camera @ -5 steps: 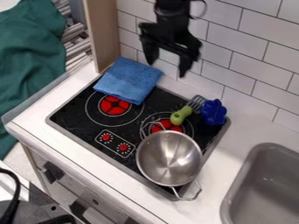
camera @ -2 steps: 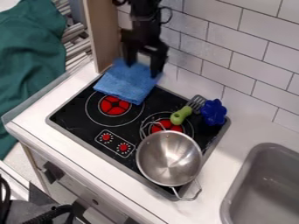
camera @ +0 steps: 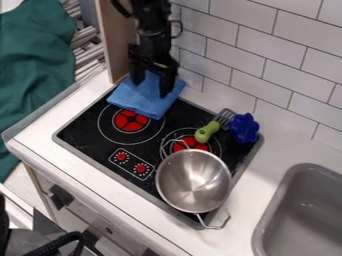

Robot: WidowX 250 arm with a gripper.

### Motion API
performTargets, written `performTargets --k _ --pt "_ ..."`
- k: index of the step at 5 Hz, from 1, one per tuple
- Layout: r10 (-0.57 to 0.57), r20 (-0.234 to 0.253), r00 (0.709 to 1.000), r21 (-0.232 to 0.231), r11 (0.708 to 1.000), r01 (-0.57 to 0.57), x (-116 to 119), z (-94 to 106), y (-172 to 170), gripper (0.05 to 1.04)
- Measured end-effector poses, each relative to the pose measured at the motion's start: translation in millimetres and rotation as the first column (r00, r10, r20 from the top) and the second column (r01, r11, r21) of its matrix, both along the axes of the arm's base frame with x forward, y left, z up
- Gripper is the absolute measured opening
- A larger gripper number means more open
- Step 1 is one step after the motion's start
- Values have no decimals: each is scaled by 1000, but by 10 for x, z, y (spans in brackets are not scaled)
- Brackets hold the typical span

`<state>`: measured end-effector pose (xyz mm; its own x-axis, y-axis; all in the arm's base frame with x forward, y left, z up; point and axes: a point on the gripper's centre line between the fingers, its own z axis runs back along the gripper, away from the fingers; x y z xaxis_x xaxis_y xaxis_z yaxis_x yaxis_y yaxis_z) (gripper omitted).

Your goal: Put the blue cloth to the left side of the pot

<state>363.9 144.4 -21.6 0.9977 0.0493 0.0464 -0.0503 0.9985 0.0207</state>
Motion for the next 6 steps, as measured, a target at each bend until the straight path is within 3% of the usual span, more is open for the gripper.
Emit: performTargets --k 1,2,3,4,5,6 --pt "3 -23 1000 -12 1000 -4 32 -157 -4 1005" --pt "11 -24 1000 -32 999 -11 117 -196 -8 1004" --pt "6 -46 999 -21 1000 -7 71 -227 -41 1003" --pt "8 -87 996 4 1000 -7 -147 -215 -67 1000" --pt "-7 -136 991 29 1000 11 -566 -169 -114 1000" --pt "-2 -143 990 39 999 8 -974 -127 -146 1000"
